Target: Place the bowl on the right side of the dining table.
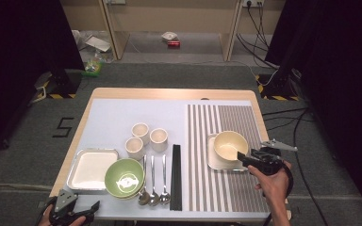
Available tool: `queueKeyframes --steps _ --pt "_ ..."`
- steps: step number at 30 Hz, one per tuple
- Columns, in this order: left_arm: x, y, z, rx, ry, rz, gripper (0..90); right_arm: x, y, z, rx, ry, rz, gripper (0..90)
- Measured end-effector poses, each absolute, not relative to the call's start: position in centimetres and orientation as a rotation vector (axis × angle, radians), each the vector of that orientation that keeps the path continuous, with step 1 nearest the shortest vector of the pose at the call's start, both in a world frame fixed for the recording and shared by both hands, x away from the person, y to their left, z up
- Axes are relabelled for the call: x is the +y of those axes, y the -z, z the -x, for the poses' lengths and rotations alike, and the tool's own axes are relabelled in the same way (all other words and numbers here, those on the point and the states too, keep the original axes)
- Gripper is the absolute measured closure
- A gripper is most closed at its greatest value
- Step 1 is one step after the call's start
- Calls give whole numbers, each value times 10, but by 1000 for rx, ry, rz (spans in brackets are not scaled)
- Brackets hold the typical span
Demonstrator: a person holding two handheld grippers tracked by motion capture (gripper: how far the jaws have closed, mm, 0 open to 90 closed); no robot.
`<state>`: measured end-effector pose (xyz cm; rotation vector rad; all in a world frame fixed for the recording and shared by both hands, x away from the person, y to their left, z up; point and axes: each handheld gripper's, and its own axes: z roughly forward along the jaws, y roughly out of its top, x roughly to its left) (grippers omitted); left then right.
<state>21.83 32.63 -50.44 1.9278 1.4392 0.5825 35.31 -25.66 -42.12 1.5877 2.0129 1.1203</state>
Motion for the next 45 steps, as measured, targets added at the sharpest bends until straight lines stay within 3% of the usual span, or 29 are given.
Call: queueKeyframes --steps 45 --pt "326 505 -218 1440 -589 -1915 132 -194 439 -312 2221 -1119 -1469 398"
